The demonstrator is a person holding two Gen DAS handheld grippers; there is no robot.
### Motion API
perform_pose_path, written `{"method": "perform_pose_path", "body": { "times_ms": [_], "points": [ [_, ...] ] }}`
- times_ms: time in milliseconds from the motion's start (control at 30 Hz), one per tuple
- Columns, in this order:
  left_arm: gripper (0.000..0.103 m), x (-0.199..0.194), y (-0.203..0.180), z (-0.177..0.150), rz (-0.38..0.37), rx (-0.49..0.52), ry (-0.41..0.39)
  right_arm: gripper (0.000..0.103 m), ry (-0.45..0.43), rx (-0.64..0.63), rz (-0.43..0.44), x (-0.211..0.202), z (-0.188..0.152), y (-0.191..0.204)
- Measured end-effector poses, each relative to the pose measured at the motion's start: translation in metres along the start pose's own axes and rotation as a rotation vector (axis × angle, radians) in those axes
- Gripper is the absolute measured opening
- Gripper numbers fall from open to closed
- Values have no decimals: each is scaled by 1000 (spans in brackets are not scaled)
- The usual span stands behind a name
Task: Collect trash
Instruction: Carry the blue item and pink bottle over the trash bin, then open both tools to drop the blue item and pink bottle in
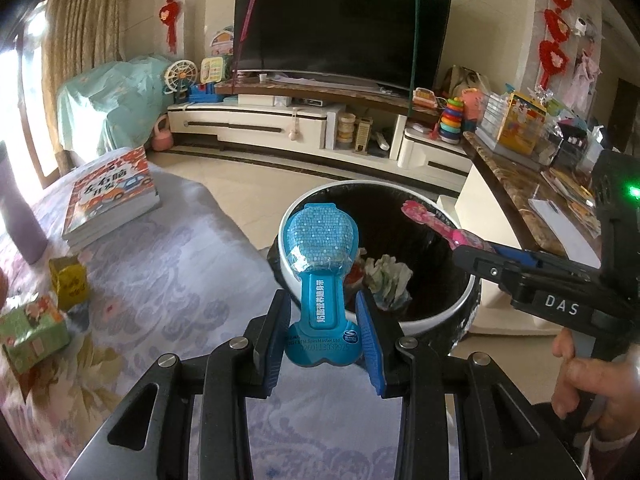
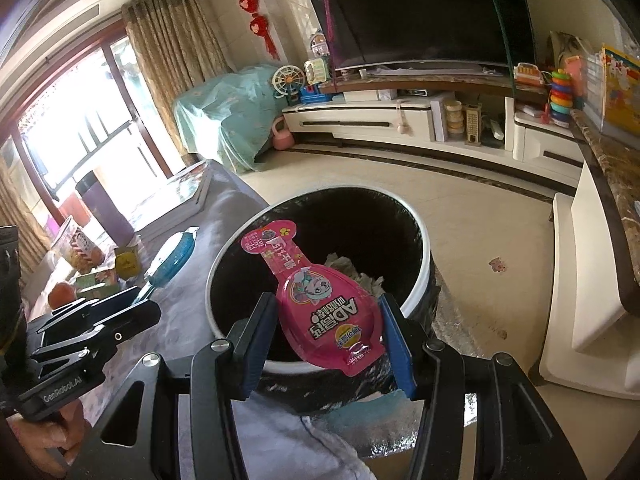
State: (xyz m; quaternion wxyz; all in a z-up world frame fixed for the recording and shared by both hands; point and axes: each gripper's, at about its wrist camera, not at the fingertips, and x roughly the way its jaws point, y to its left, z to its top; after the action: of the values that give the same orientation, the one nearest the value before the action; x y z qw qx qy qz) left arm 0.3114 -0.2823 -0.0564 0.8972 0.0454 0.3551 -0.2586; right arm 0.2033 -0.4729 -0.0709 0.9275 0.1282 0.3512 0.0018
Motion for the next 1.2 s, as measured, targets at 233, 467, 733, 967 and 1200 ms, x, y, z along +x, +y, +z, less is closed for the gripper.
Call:
{"method": "perform_pose_path", "body": {
  "times_ms": [233,467,733,967,1200],
  "points": [
    [33,14,-6,13,-3,15,1,53,11,-5,-5,12,12,-3],
    [33,27,-11,20,-2,21,9,52,10,-8,-11,17,19,-2],
    [33,41,-14,28,-2,26,26,53,23,4,-18,24,24,-10],
    [33,51,-18,31,7,32,43,53,34,0,-18,28,28,-10],
    [34,56,-20,33,8,26,55,53,52,0,-22,34,27,-11]
  ]
}}
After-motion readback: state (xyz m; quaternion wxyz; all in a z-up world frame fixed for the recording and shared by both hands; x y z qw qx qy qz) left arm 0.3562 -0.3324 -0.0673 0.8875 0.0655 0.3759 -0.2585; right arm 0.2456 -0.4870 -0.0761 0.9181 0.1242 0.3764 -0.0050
